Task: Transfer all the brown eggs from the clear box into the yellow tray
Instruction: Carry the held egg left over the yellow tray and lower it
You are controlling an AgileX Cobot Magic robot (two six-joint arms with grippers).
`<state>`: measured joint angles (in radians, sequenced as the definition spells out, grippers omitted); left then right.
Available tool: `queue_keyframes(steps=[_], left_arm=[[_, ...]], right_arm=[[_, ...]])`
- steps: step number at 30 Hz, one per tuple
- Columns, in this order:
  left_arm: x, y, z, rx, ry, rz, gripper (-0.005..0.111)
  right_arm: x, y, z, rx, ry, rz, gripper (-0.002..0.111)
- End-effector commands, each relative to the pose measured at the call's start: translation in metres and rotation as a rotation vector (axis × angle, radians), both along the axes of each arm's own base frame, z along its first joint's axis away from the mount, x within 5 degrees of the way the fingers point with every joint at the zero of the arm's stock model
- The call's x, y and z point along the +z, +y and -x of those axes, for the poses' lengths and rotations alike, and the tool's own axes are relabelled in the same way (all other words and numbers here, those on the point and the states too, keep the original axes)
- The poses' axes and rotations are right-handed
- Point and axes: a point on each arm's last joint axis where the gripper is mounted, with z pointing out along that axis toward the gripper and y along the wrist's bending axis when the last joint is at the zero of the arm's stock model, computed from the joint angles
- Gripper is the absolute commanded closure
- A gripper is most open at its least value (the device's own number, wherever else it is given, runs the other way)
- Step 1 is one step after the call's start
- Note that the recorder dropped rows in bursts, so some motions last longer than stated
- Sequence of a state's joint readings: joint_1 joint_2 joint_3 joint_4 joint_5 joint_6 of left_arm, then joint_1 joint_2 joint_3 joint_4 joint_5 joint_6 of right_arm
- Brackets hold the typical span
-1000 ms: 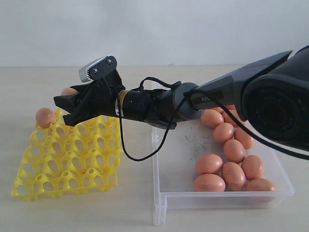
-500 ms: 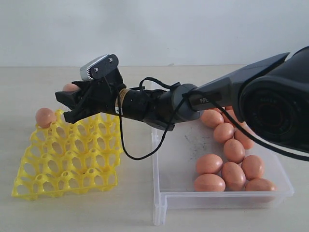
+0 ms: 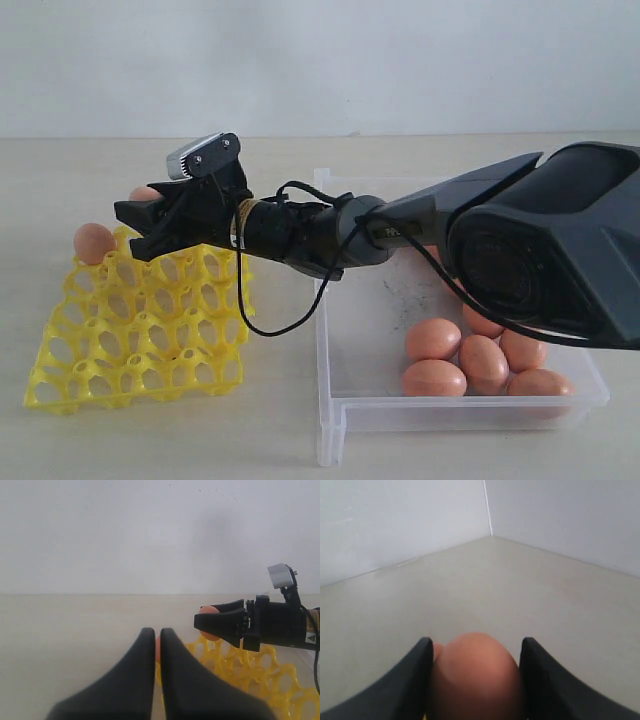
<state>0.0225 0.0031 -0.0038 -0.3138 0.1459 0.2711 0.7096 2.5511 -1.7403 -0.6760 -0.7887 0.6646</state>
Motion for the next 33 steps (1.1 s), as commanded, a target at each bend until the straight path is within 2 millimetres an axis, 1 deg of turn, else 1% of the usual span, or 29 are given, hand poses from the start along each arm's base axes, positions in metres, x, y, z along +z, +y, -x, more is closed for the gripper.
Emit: queue_keyframes(steps=[1, 5, 10, 12, 17, 18, 23, 29, 31, 33], left_arm=[[0.000, 0.000, 0.000, 0.006, -0.013, 0.005, 0.103], [0.000, 0.000, 0.000, 0.006, -0.013, 0.005, 0.103], [0.000, 0.000, 0.000, 0.006, -0.013, 0.005, 0.103], [0.000, 0.000, 0.000, 0.006, -0.013, 0.005, 0.103], [0.000, 0.000, 0.000, 0.006, -0.013, 0.005, 0.103], [0.000, 0.000, 0.000, 0.006, -0.013, 0.005, 0.103], [0.000, 0.000, 0.000, 0.006, -0.013, 0.005, 0.103], [0.000, 0.000, 0.000, 0.006, -0.013, 0.005, 0.103], [0.000, 0.000, 0.000, 0.006, -0.013, 0.005, 0.103], [0.000, 0.000, 0.000, 0.006, -0.013, 0.005, 0.103]], right_arm=[[0.005, 0.001, 0.000, 0.009, -0.020, -0.006, 0.109], [0.008, 0.003, 0.000, 0.031, -0.040, 0.001, 0.109], [0.012, 0.011, 0.001, 0.031, -0.053, 0.026, 0.109], [0.008, 0.015, 0.002, 0.043, -0.060, 0.054, 0.109], [-0.001, 0.025, 0.004, 0.048, -0.052, 0.047, 0.109], [0.000, 0.025, 0.002, 0.038, -0.048, 0.042, 0.109], [-0.009, 0.024, 0.000, 0.008, -0.017, 0.071, 0.109], [-0.014, 0.026, 0.004, 0.024, -0.026, 0.070, 0.109], [-0.014, 0.026, 0.004, 0.024, -0.026, 0.070, 0.107], [-0.014, 0.026, 0.003, 0.024, -0.026, 0.070, 0.101]])
